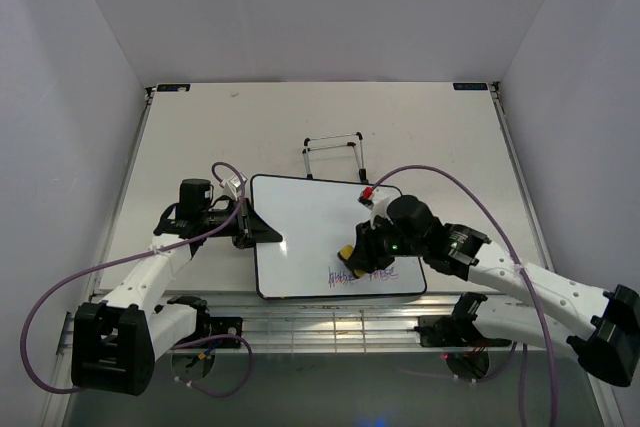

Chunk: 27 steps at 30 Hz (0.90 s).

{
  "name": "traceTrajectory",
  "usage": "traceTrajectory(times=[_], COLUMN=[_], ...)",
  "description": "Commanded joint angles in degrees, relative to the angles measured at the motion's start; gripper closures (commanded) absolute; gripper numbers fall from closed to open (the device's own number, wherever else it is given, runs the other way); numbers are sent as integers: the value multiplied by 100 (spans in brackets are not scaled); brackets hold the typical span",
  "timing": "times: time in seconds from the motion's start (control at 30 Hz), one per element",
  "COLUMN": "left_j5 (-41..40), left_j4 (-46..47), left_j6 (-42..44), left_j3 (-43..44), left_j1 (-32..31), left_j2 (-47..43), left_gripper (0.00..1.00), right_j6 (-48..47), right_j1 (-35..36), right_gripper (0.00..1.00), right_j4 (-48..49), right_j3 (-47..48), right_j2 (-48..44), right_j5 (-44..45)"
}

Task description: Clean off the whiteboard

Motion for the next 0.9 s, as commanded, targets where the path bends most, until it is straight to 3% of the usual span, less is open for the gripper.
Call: traceTrajectory(times=[0.0, 0.1, 0.3, 0.7, 0.87], left_j5=[-777, -803, -794, -821, -829], left_j4=[353, 353, 336, 327, 292], left_j6=[615, 615, 623, 614, 606], left_j3=[1, 1, -16, -7, 1], left_j1=[-10, -19, -19, -10, -19], left_j2=[-29, -20, -38, -20, -29], left_gripper=[100, 100, 100, 100, 100], right_j6=[228, 193, 175, 342, 666], right_j1=[1115, 1819, 2077, 2148, 2148], right_gripper=[92, 92, 92, 92, 92], right_j4=[780, 939, 1027, 966, 581], right_j3=[543, 921, 1168, 404, -167], right_j2=[396, 879, 1540, 1365, 988], right_j5=[757, 1276, 1515, 1576, 2093])
